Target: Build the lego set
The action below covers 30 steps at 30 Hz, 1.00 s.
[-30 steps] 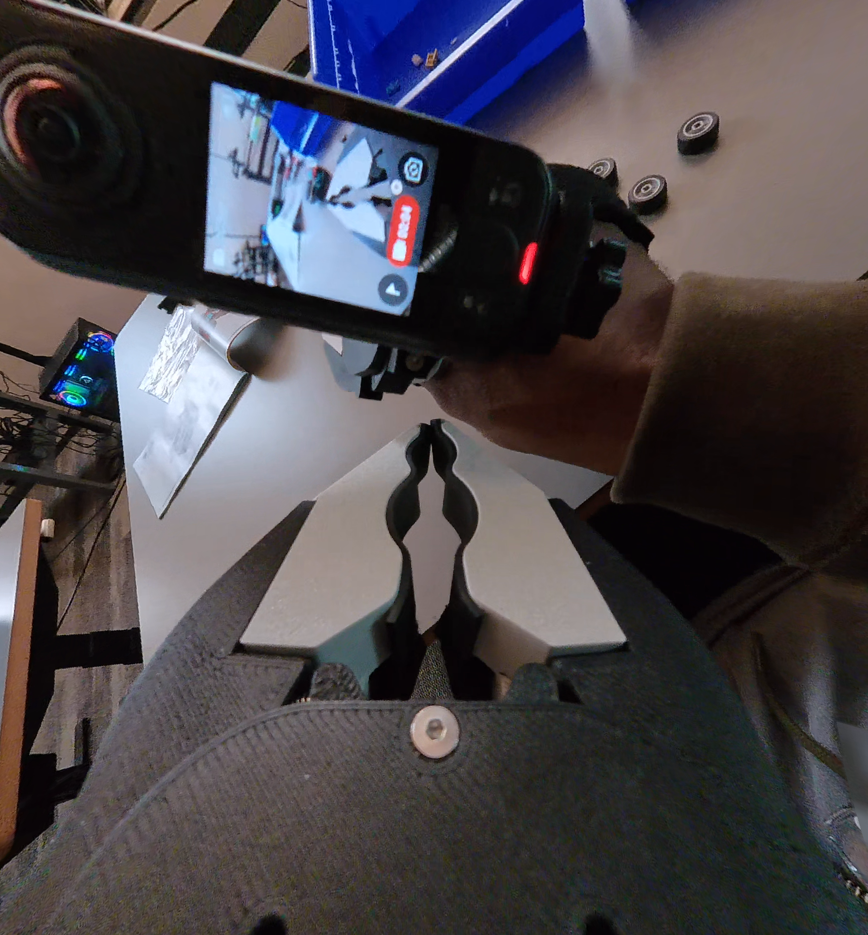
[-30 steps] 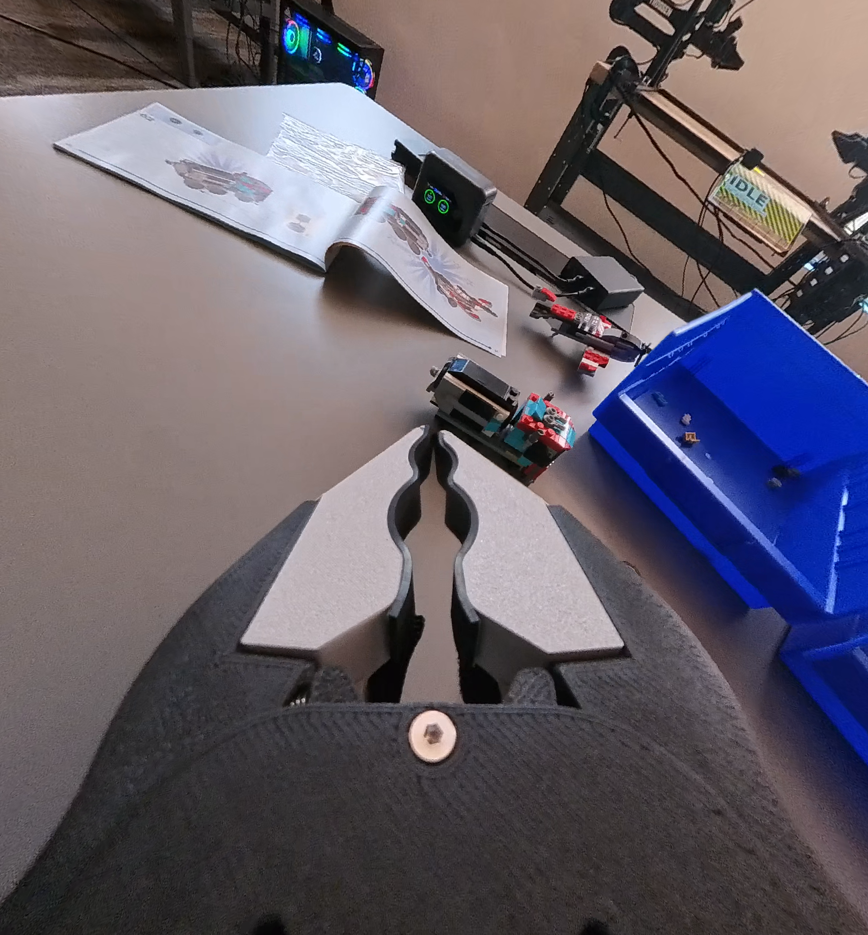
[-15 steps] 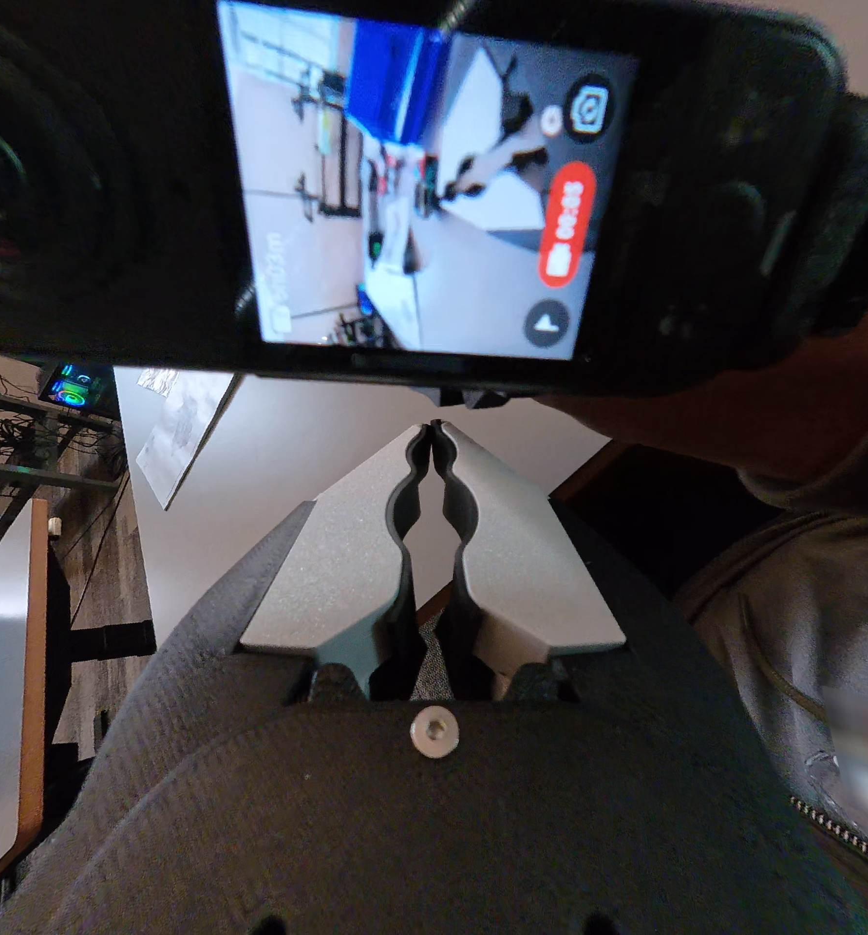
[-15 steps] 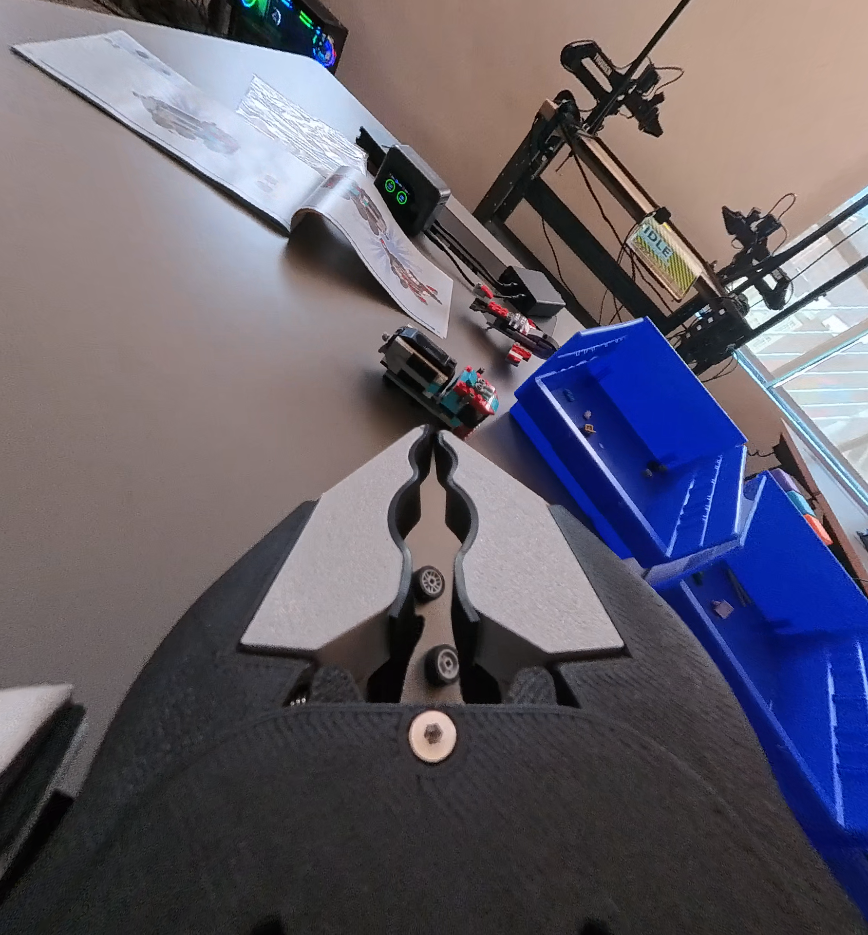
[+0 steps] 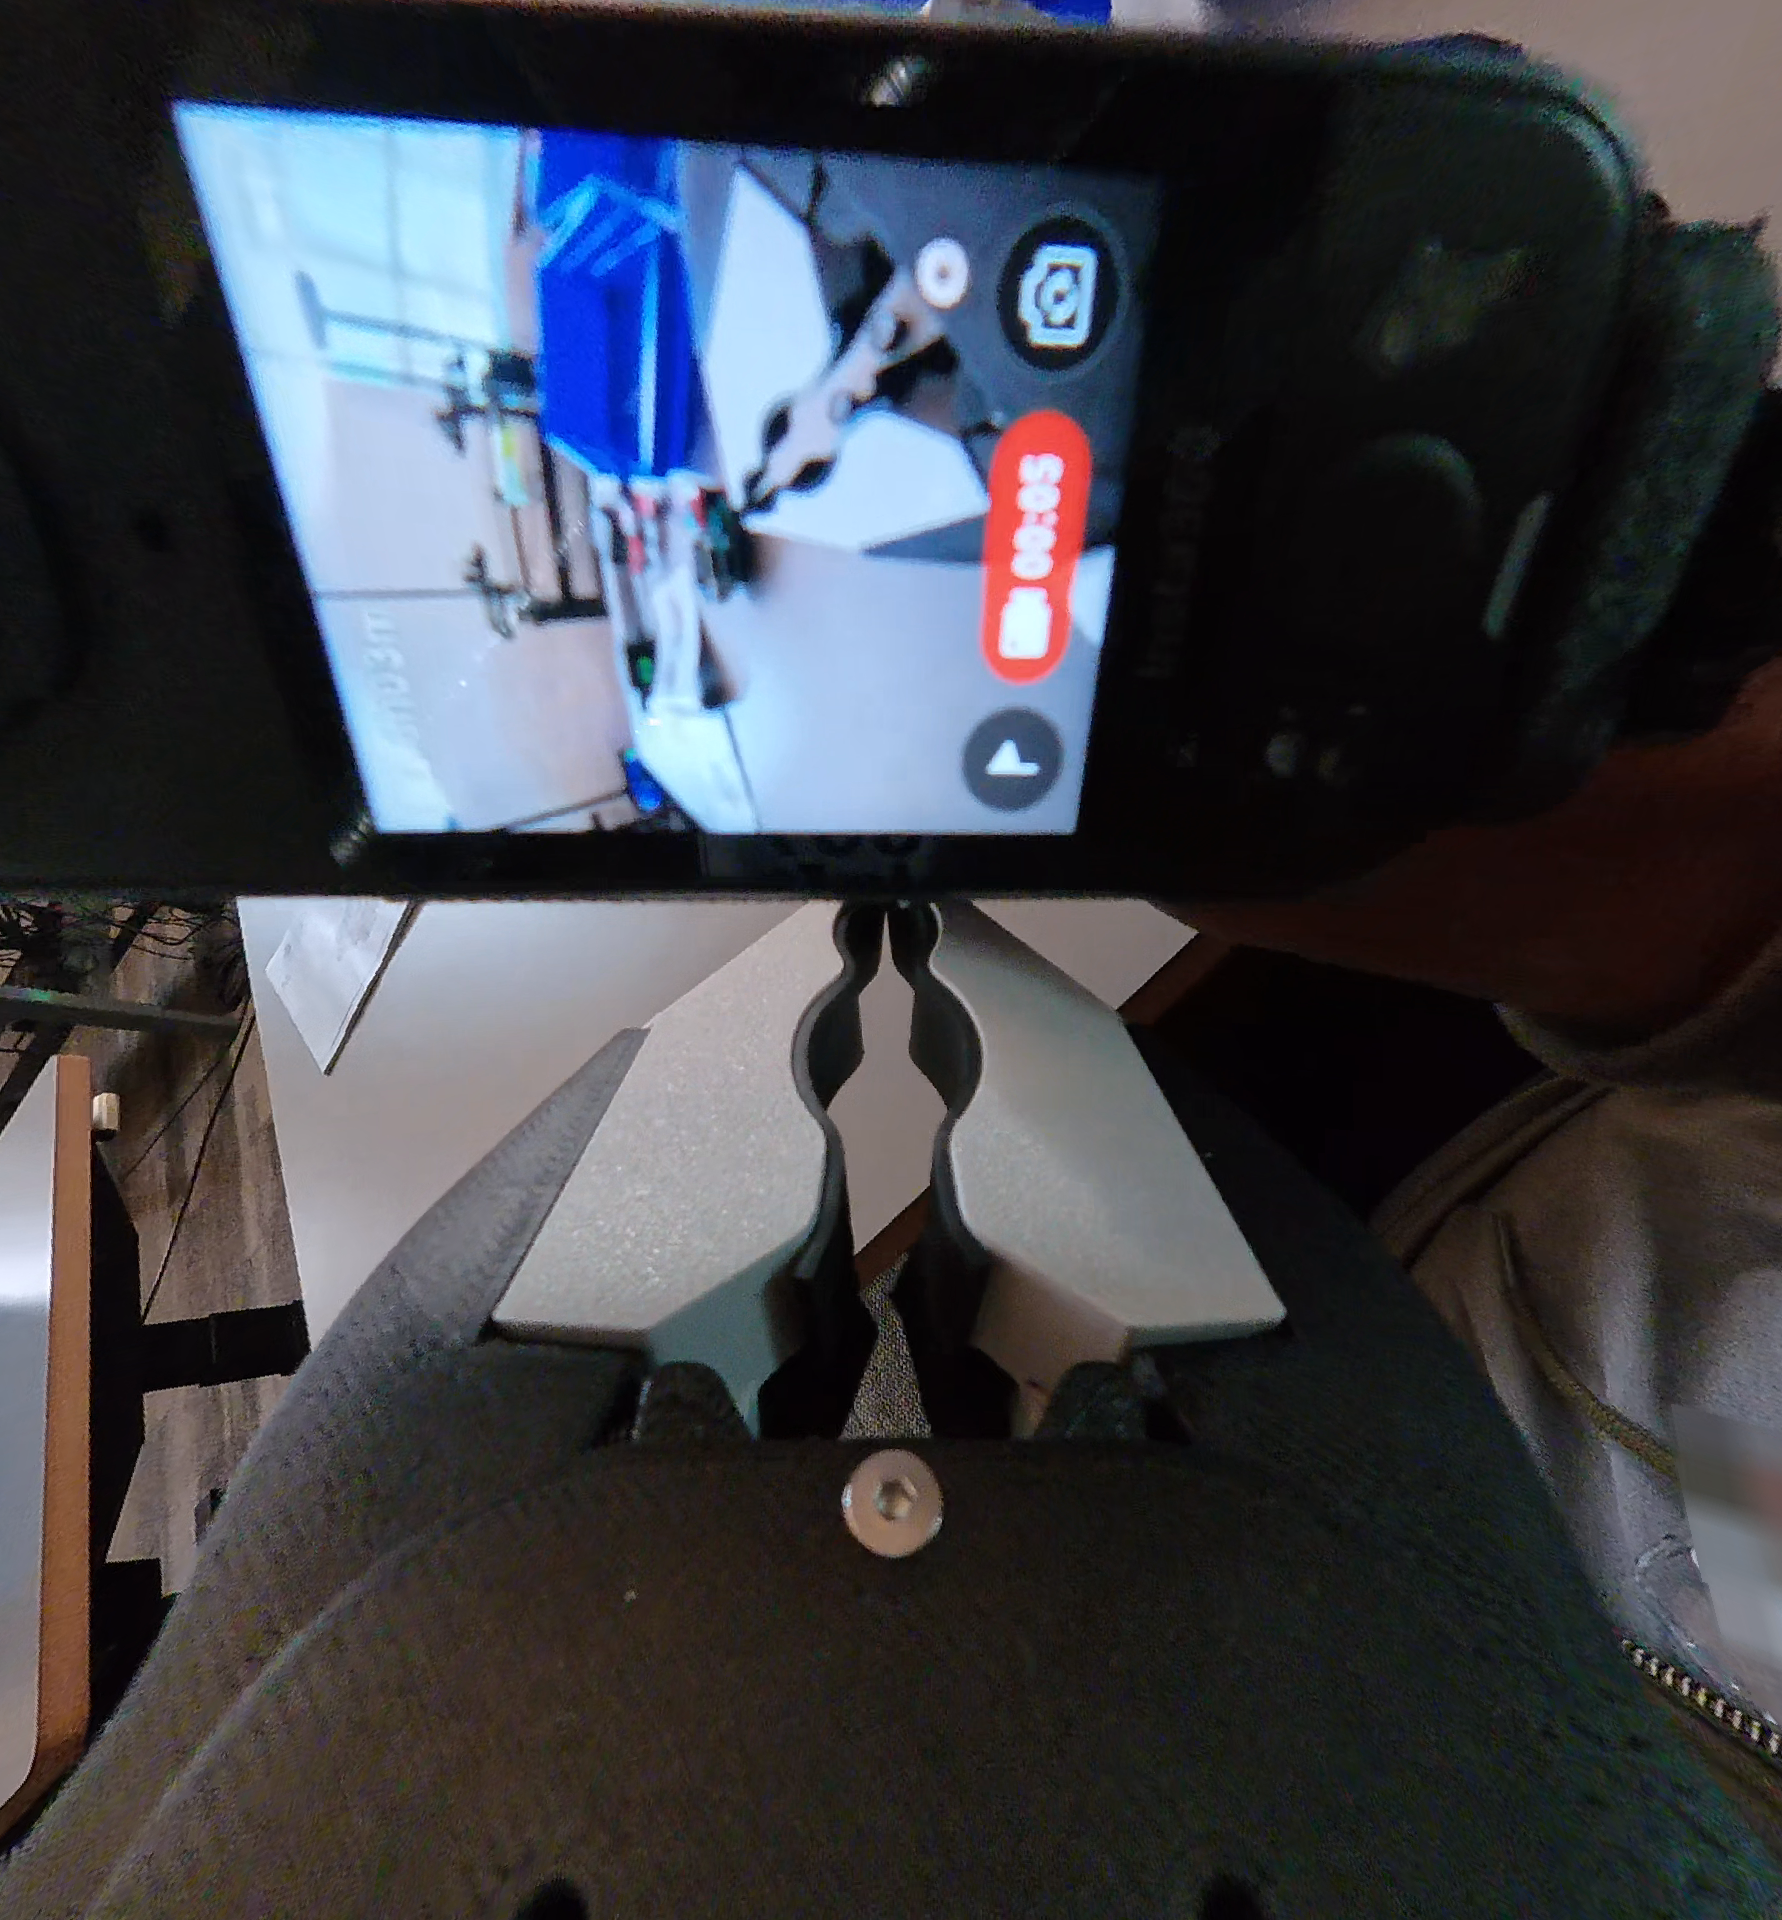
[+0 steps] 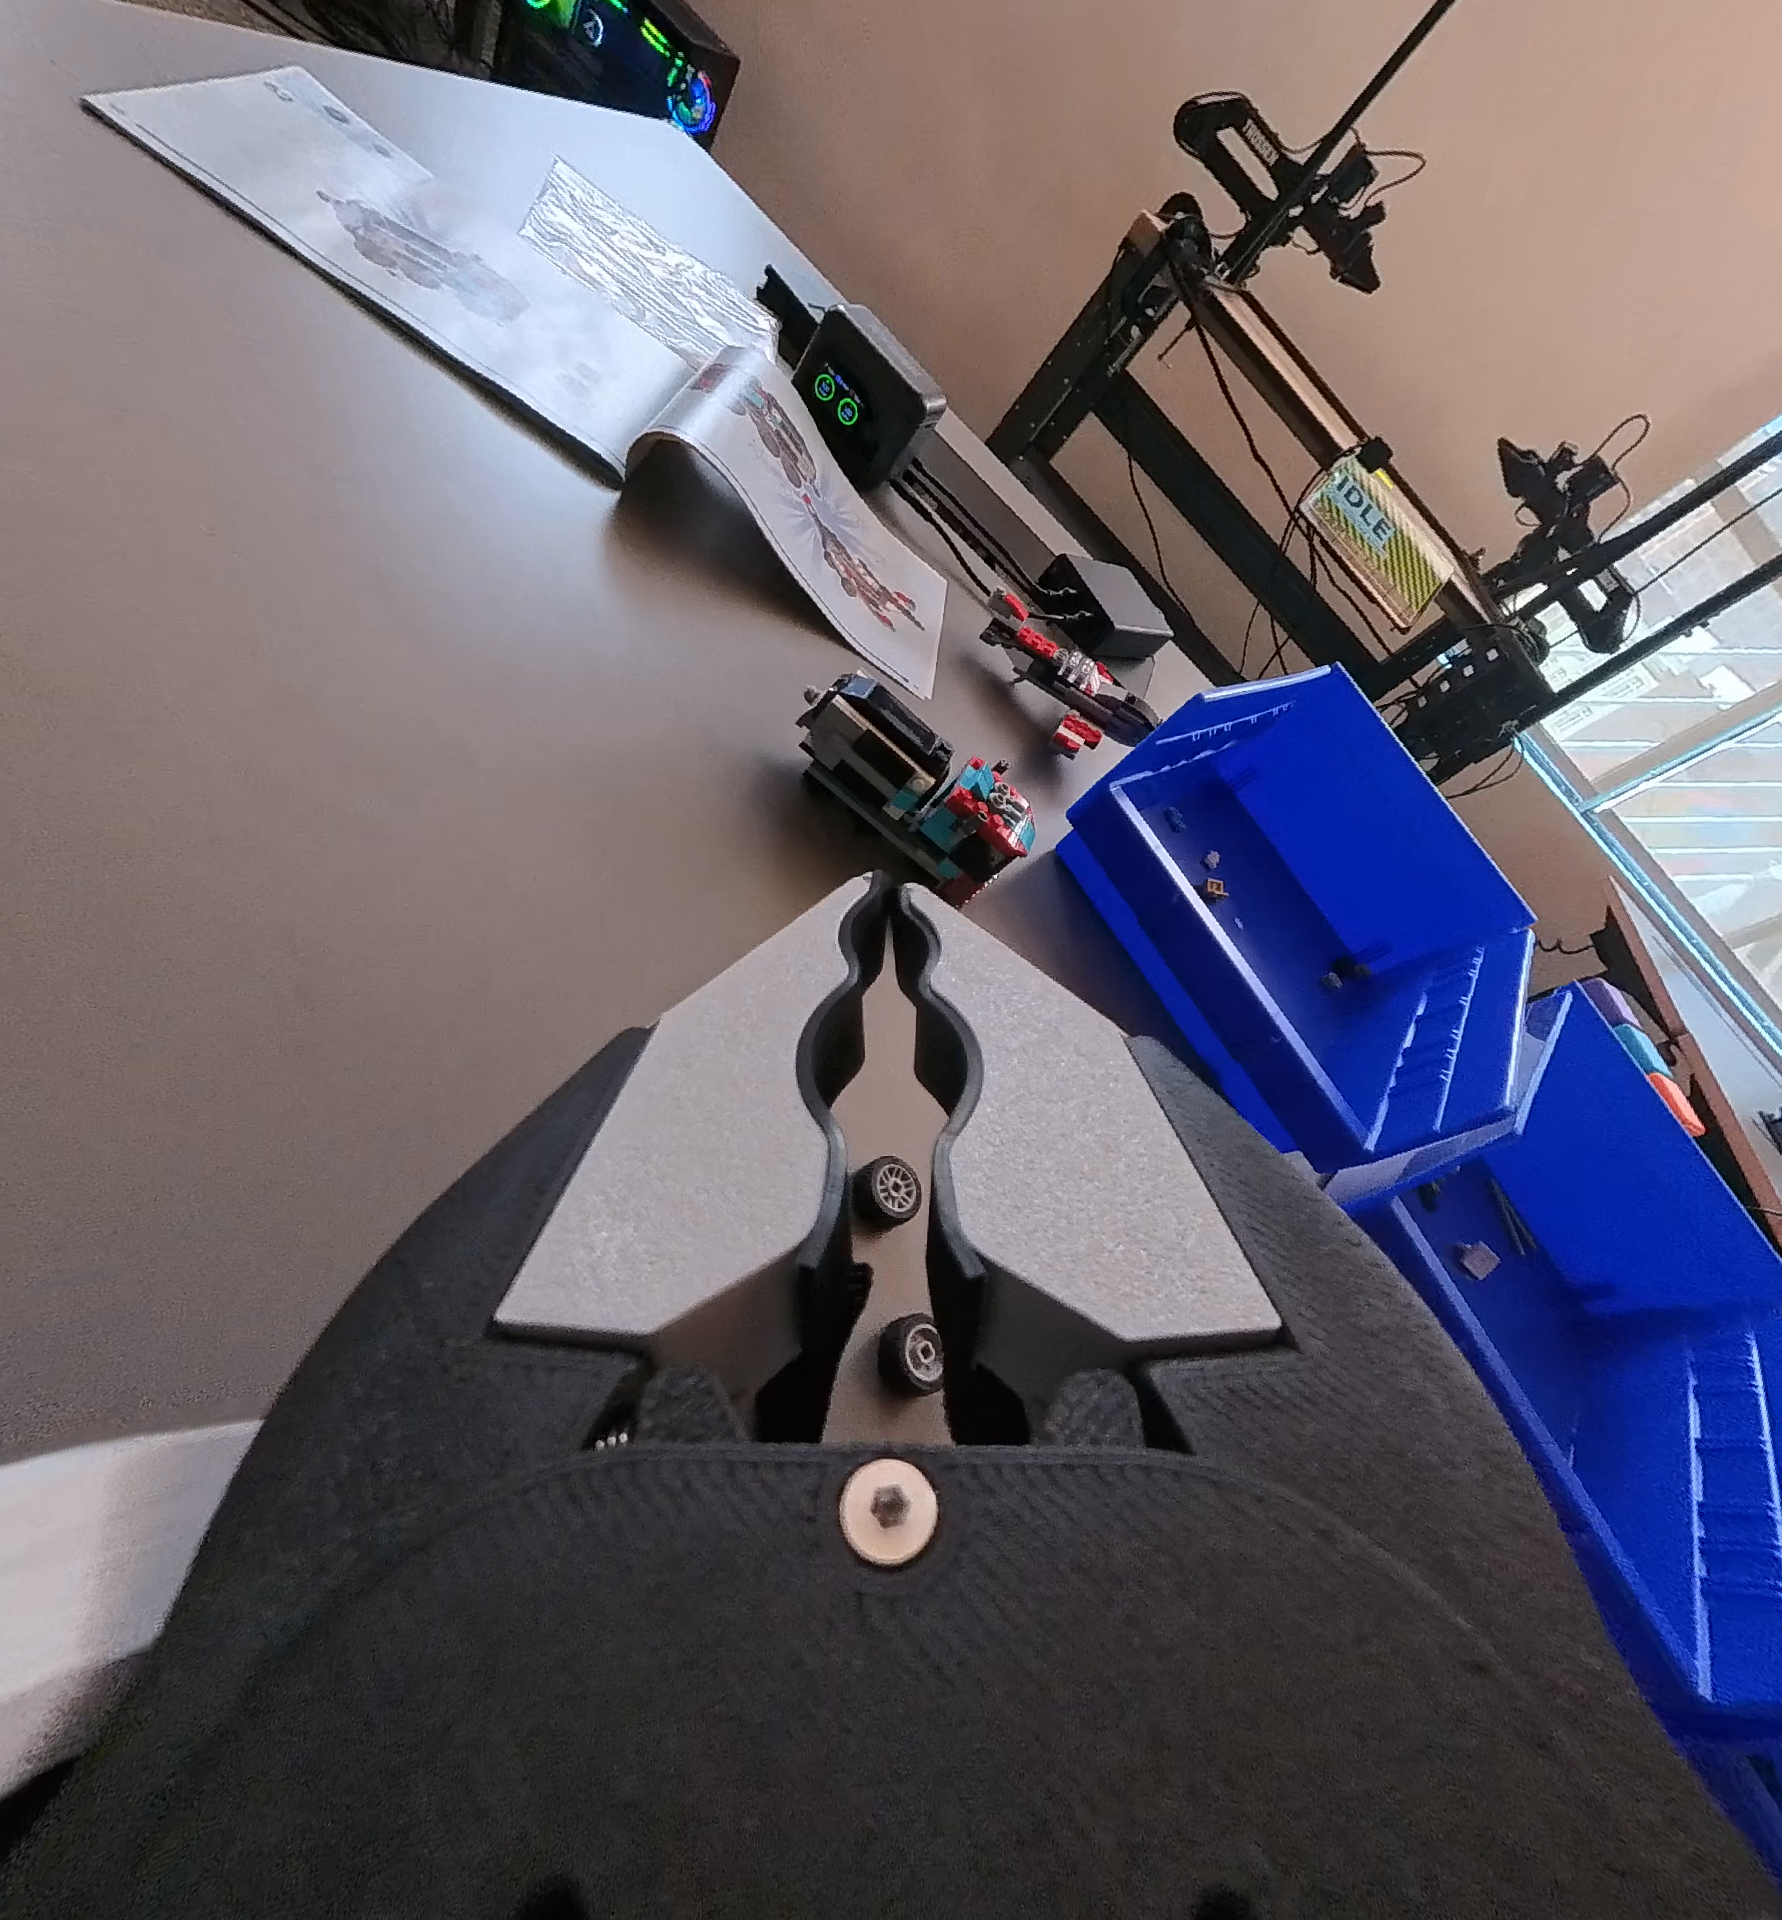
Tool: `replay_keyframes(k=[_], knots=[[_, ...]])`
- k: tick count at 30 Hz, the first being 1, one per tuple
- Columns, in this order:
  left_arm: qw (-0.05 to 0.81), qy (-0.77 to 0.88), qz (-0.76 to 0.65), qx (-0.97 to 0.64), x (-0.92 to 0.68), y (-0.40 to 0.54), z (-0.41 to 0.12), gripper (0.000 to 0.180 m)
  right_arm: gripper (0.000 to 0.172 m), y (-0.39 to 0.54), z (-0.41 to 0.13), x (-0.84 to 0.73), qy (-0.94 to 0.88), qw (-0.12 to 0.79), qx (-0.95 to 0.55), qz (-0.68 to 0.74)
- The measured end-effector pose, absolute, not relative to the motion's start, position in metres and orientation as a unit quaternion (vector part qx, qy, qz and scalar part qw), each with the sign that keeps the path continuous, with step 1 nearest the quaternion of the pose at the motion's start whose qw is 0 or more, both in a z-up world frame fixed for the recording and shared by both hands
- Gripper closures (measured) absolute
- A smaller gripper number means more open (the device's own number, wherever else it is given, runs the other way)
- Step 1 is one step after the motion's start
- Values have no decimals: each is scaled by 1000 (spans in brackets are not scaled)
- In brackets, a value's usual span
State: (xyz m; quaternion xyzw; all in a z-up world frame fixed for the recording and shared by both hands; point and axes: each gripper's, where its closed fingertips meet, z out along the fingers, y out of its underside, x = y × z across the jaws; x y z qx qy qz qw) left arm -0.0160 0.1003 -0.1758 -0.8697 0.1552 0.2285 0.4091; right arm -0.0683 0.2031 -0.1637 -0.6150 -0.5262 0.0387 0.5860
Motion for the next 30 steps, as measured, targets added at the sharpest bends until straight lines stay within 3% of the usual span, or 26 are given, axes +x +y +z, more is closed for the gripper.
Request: replay_keyframes(k=[21,23,26,30], knots=[[421,160,213,-867,-11,101,-172,179,171,200,-168,-70,-534,573,-619,55],[441,159,182,-864,-8,101,-166,179,165,203,-172,-68,-537,559,-628,74],[492,143,125,-849,-21,103,-139,178,141,216,-178,-60,-537,509,-660,130],[545,103,73,-829,-94,139,-114,147,116,232,-170,-42,-530,426,-683,266]])
